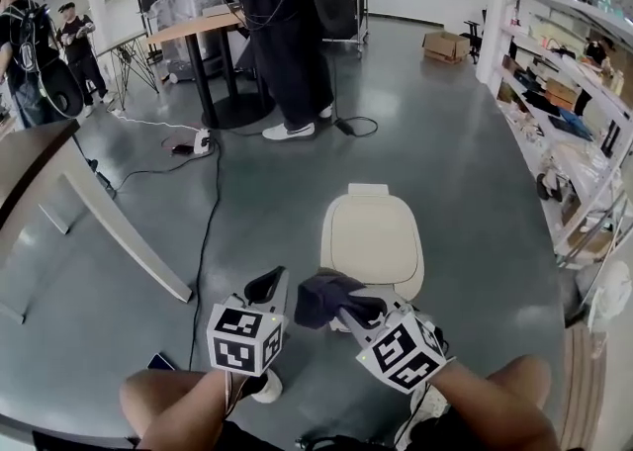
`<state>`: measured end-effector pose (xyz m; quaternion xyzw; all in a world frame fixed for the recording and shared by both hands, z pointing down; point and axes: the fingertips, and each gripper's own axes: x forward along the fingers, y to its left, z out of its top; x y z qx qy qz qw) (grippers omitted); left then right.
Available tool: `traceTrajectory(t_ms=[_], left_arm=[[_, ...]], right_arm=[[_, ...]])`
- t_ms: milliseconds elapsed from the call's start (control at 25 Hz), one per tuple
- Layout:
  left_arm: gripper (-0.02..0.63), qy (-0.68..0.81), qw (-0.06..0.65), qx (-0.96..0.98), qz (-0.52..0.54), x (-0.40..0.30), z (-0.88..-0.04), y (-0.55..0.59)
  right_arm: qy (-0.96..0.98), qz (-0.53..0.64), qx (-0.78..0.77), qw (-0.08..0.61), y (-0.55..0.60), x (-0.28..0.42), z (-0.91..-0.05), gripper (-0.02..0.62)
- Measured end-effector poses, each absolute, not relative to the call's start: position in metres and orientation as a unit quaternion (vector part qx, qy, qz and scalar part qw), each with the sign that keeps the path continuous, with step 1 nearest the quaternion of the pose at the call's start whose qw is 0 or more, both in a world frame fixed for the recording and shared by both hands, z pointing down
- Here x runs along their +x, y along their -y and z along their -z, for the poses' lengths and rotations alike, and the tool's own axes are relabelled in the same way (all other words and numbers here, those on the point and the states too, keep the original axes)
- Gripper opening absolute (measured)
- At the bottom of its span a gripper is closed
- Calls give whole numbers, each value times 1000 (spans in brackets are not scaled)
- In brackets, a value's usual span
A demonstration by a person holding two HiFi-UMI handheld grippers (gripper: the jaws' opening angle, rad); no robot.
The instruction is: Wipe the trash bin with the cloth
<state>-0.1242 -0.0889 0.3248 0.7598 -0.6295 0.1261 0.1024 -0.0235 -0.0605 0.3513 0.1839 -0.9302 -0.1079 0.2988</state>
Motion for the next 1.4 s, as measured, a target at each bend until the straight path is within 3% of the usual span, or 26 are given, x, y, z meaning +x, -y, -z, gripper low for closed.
traceTrajectory(t_ms=[640,1400], left_arm=[[0,631,153,753,-109,-142,-351,87],[0,582,148,788,-137,-67,-361,106]], right_arm=[[823,331,137,440,53,-35,-453,52],[799,299,206,480,83,54,-465,52]])
